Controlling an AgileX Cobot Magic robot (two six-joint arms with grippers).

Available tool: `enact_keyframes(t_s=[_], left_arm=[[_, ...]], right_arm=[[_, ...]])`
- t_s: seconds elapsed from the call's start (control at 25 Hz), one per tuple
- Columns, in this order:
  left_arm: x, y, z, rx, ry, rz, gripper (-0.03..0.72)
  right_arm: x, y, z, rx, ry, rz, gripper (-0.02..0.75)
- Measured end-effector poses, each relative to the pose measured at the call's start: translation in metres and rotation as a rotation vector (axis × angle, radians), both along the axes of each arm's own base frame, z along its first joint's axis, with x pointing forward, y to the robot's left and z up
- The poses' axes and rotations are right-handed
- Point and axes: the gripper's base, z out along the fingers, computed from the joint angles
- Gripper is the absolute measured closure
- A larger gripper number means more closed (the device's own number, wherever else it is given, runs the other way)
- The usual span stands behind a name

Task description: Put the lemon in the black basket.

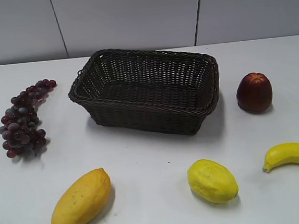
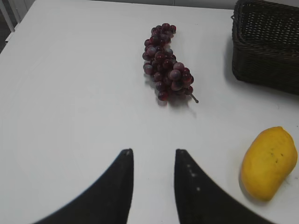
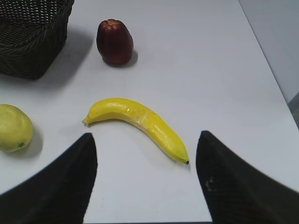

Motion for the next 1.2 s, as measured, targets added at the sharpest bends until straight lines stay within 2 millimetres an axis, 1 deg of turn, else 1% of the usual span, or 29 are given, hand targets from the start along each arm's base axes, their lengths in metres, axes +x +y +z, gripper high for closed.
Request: enact_keyframes(t_s=[1.0,1.08,1.16,1.2], left_arm=[[0.000,0.000,0.000,0.000,0.000,0.000,0.450],[0.000,0.000,0.000,0.000,0.000,0.000,0.450],[0.000,0.000,0.000,0.000,0.000,0.000,0.450],[0.000,0.000,0.000,0.000,0.000,0.000,0.450]], right_arm=[[0.000,0.001,0.001,0.017,-0.006,0.008,0.190],[0.002,0.003,0.009,0.038,-0.049,0.020,0.166],[0.010,0.005,0.020,0.068,-0.107,0.028,0.107],[0.017,0.005,0.025,0.077,-0.129,0.027,0.092]])
